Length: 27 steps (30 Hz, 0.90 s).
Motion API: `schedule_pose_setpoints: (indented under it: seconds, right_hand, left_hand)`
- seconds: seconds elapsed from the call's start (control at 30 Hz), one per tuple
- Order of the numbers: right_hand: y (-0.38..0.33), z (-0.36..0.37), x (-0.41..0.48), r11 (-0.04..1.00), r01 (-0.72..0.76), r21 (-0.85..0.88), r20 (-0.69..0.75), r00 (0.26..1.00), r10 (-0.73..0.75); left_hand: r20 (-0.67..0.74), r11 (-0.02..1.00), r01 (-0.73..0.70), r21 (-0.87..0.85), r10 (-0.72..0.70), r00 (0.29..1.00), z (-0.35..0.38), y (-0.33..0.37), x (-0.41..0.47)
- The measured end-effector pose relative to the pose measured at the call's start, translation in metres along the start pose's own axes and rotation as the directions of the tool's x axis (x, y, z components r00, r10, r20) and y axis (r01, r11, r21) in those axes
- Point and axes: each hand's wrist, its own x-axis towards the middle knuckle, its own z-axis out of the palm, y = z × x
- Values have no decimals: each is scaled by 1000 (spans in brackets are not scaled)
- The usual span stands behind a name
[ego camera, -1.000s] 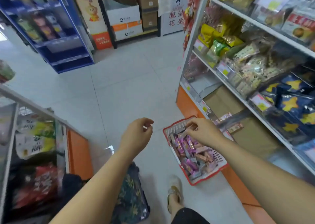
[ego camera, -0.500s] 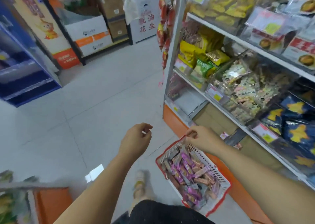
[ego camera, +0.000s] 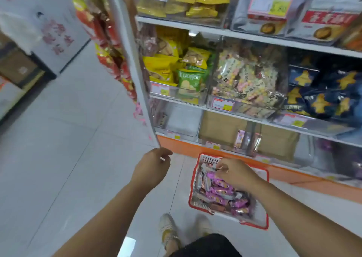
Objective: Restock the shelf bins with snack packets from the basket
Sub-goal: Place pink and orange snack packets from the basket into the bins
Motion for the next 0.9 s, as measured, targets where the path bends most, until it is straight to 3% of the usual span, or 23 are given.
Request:
schedule_pose_setpoints:
  seconds: [0.37,0.5,0.7,0.9]
  right_hand:
    - [12,58,19,946,-242,217,-62,963,261]
    - [4,86,29,854,-344,391,-75,912,402]
    - [-11,140,61,731,-502,462,-69,802,594]
    - [-14,196,103,654,-550,519,-51,744,666]
  left_hand:
    - [261,985,-154,81,128,957,31,-28,63]
    - [375,967,-227,111,171,911,36,-53,88]
    - [534,910,-388,149,257,806,32,-103,140]
    - [621,873,-453,179,257,740,61,-144,186]
